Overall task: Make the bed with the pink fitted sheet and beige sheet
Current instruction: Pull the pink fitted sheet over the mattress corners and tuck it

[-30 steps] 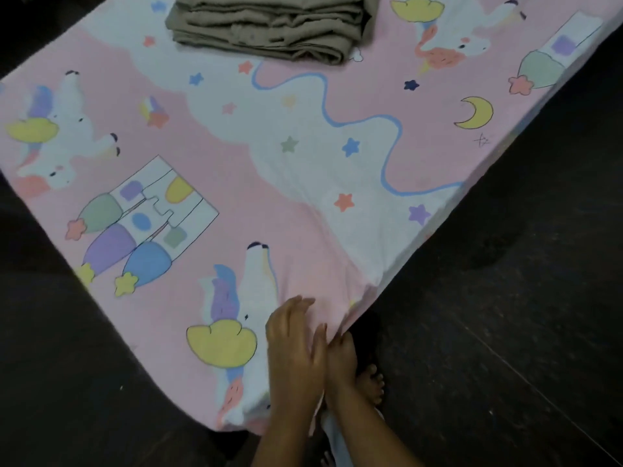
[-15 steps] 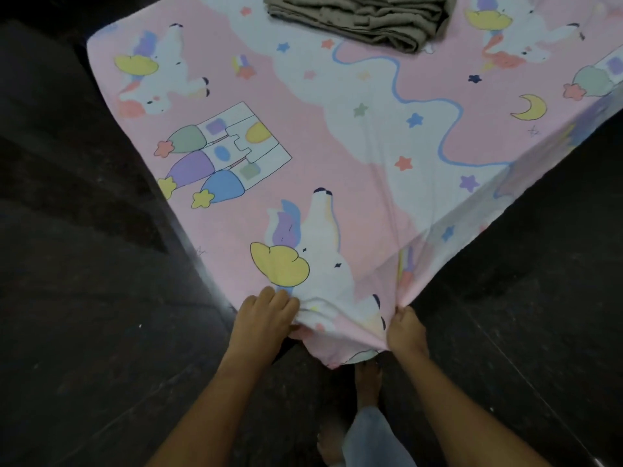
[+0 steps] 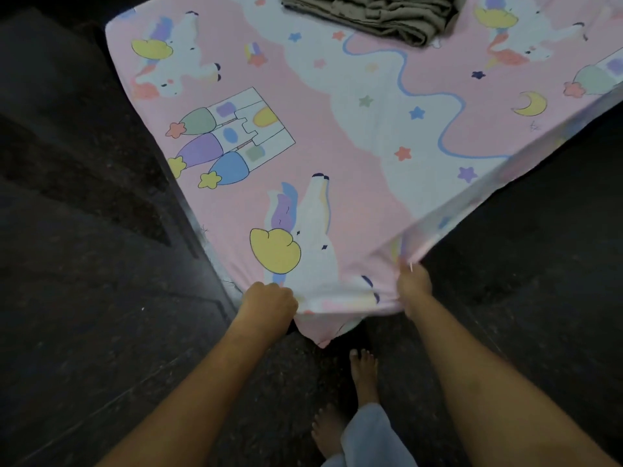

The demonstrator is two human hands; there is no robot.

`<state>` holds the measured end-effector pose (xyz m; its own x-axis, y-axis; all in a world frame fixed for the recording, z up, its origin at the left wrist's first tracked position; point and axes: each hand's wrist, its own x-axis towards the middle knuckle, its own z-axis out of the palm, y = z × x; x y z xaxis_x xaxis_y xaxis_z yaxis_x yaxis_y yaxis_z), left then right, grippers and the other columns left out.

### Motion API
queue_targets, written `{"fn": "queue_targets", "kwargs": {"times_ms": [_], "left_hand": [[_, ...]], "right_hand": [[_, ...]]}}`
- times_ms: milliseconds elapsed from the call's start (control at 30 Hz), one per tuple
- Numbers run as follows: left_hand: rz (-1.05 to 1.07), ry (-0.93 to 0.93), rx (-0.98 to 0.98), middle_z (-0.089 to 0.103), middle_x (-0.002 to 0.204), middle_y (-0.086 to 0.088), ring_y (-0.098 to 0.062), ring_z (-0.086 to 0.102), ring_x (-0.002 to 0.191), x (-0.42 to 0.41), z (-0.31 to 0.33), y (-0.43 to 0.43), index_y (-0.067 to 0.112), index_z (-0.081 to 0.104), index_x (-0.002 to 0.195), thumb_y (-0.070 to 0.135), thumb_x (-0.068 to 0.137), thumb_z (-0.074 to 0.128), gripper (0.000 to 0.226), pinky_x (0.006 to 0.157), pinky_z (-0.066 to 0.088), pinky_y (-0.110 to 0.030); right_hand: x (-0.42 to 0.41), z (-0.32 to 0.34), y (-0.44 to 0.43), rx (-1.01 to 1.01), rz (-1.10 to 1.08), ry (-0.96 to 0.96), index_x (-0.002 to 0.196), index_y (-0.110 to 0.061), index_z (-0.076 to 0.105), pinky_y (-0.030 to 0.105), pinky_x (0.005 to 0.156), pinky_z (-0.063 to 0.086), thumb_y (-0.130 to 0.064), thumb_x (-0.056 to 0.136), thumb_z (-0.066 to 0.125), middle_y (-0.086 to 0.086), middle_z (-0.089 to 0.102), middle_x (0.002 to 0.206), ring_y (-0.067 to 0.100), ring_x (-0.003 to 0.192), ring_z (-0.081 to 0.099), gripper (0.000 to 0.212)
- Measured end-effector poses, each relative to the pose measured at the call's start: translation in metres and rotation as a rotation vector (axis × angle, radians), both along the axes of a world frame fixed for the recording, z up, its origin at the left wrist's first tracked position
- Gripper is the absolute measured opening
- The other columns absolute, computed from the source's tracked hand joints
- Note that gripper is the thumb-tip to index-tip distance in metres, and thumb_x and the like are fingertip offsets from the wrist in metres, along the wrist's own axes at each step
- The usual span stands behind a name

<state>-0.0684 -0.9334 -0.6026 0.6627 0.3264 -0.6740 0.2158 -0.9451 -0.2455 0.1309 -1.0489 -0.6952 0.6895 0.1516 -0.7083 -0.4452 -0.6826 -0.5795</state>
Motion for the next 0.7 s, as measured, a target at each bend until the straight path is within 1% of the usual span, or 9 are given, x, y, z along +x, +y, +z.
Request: {"fn": "queue_targets", "kwargs": {"times_ms": [67, 167, 267, 333, 400, 433, 567, 633, 700], "left_hand": [[0.027, 0.058, 0.016, 0.056, 0.095, -0.004, -0.022, 0.058, 0.092, 0.01, 0.001, -0.006, 0.01, 0.06, 0.093, 0.005, 0.093, 0.044, 0.017, 0.067, 0.029, -0.031], [0.041, 0.123, 0.048, 0.043, 0.074, 0.001, -0.017, 0.052, 0.084, 0.023, 0.0, -0.012, 0.015, 0.047, 0.075, 0.006, 0.093, 0.044, 0.02, 0.068, 0.027, -0.026], [-0.005, 0.101, 0.074, 0.059, 0.099, 0.002, -0.019, 0.051, 0.103, 0.029, 0.002, -0.014, 0.016, 0.06, 0.096, 0.007, 0.092, 0.044, 0.018, 0.076, 0.027, -0.028], [0.066, 0.011, 0.049, 0.062, 0.102, 0.001, -0.021, 0.052, 0.103, 0.025, 0.008, -0.014, 0.016, 0.062, 0.099, 0.009, 0.09, 0.047, 0.018, 0.073, 0.026, -0.031], [0.127, -0.15, 0.015, 0.064, 0.086, -0.002, -0.021, 0.057, 0.087, 0.021, 0.014, -0.02, 0.016, 0.063, 0.085, 0.011, 0.081, 0.061, 0.007, 0.065, 0.026, -0.031], [0.154, -0.201, 0.0, 0.063, 0.081, -0.002, -0.022, 0.058, 0.081, 0.02, 0.013, -0.022, 0.016, 0.062, 0.082, 0.01, 0.077, 0.065, 0.008, 0.062, 0.027, -0.03], [0.373, -0.148, -0.04, 0.062, 0.107, -0.004, -0.025, 0.056, 0.096, 0.027, -0.008, -0.038, 0.016, 0.045, 0.121, 0.006, 0.088, 0.049, 0.035, 0.064, 0.034, -0.031], [0.527, -0.117, -0.019, 0.062, 0.114, -0.003, -0.025, 0.06, 0.099, 0.041, -0.012, -0.045, 0.015, 0.044, 0.127, 0.009, 0.09, 0.049, 0.038, 0.065, 0.037, -0.031], [0.667, -0.055, -0.036, 0.06, 0.121, -0.003, -0.024, 0.06, 0.108, 0.063, -0.017, -0.054, 0.015, 0.049, 0.128, 0.017, 0.093, 0.048, 0.035, 0.071, 0.043, -0.031]], "right_hand": [[-0.01, -0.005, -0.027, -0.131, 0.107, 0.002, 0.129, 0.0, 0.053, 0.037, 0.094, 0.041, -0.031, 0.102, 0.037, 0.023, 0.055, 0.128, 0.038, 0.117, 0.052, 0.044], [-0.005, -0.008, -0.029, -0.204, 0.22, 0.003, 0.128, 0.001, 0.051, 0.036, 0.093, 0.04, -0.025, 0.103, 0.034, 0.023, 0.053, 0.129, 0.039, 0.118, 0.05, 0.04], [0.007, -0.013, -0.022, -0.256, 0.319, -0.037, 0.129, -0.002, 0.051, 0.036, 0.093, 0.04, -0.025, 0.103, 0.033, 0.023, 0.052, 0.131, 0.039, 0.119, 0.049, 0.039], [0.01, -0.021, -0.027, -0.288, 0.377, -0.069, 0.125, -0.004, 0.053, 0.037, 0.092, 0.041, -0.026, 0.103, 0.031, 0.024, 0.053, 0.128, 0.04, 0.117, 0.051, 0.038], [0.009, -0.027, -0.035, -0.317, 0.41, -0.084, 0.122, -0.007, 0.054, 0.039, 0.093, 0.041, -0.029, 0.102, 0.029, 0.024, 0.054, 0.126, 0.04, 0.115, 0.052, 0.039], [0.01, -0.029, -0.038, -0.329, 0.432, -0.092, 0.123, -0.008, 0.054, 0.04, 0.094, 0.042, -0.03, 0.102, 0.028, 0.023, 0.054, 0.126, 0.04, 0.114, 0.053, 0.039], [0.027, -0.032, -0.033, -0.391, 0.622, -0.076, 0.13, -0.012, 0.05, 0.039, 0.096, 0.041, -0.037, 0.102, 0.026, 0.024, 0.052, 0.13, 0.04, 0.116, 0.052, 0.044], [0.04, -0.034, -0.034, -0.358, 0.737, -0.009, 0.125, -0.012, 0.053, 0.036, 0.085, 0.047, -0.037, 0.102, 0.031, 0.023, 0.058, 0.118, 0.036, 0.1, 0.06, 0.041], [0.056, -0.037, -0.042, -0.339, 0.786, 0.116, 0.109, -0.013, 0.052, 0.03, 0.061, 0.047, -0.036, 0.1, 0.039, 0.015, 0.059, 0.093, 0.025, 0.066, 0.057, 0.028]]}}
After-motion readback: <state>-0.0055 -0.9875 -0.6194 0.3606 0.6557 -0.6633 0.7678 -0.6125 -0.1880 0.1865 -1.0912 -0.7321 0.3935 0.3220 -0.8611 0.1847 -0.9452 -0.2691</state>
